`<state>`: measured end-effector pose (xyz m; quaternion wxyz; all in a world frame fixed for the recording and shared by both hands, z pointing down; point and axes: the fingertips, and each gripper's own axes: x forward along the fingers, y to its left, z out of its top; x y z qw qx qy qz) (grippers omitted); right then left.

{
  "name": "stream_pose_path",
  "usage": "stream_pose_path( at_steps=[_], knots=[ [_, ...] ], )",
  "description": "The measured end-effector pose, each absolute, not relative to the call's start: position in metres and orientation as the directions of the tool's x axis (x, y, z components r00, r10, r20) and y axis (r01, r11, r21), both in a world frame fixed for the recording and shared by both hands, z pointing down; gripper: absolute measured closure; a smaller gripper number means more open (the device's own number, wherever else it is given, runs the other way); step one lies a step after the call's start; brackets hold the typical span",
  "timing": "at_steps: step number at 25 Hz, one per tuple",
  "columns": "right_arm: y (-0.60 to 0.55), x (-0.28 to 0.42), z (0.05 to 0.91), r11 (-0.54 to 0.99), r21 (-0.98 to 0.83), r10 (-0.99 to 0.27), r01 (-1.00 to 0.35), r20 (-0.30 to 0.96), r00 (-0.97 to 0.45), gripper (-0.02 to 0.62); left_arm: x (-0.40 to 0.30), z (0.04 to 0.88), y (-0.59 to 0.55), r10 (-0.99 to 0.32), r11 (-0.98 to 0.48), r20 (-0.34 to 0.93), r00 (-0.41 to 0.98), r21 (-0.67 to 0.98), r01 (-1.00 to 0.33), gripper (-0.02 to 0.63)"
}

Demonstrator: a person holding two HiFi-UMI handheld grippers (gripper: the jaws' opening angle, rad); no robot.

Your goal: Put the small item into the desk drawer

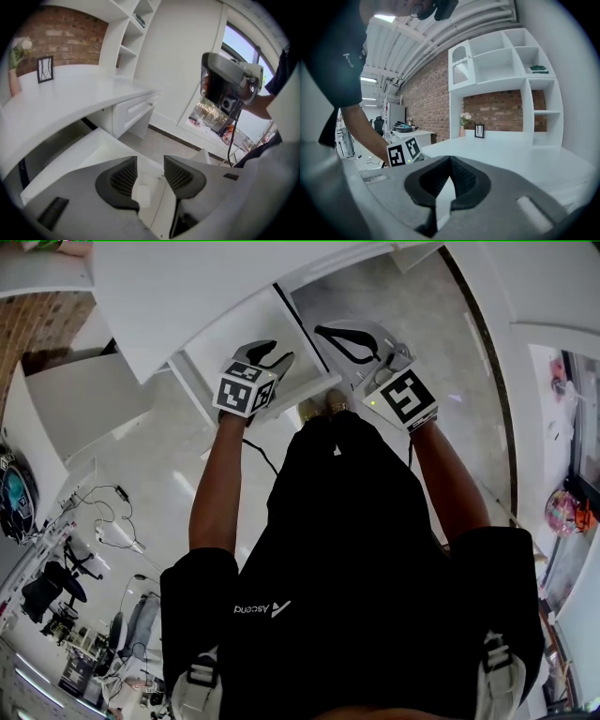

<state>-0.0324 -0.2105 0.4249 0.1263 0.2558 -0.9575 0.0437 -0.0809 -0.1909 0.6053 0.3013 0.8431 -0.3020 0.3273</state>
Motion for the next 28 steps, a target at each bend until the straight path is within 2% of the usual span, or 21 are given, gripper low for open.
stream_pose_path(
  at_steps=[12, 19, 28],
  knots=[
    [-0.184, -0.031, 0.371, 0.878, -0.011, -0.471, -0.478, 0.155, -0.869, 0.594, -0.065, 0.438, -0.186, -0.656, -0.627, 0.364, 0.661, 0.226, -0.746, 0.533],
    [-0.161, -0.026, 0.332, 0.891, -0.003, -0.453, -0.454, 0.057, -0.89, 0.595, -0.053, 0.357, -0.161, -0.75, -0.614, 0.195, 0.632, 0.15, -0.775, 0.571],
    [-0.138, -0.028, 0.293, 0.905, -0.042, -0.425, -0.424, -0.047, -0.904, 0.595, -0.061, 0.287, -0.141, -0.805, -0.589, 0.05, 0.591, 0.059, -0.806, 0.607]
  ],
)
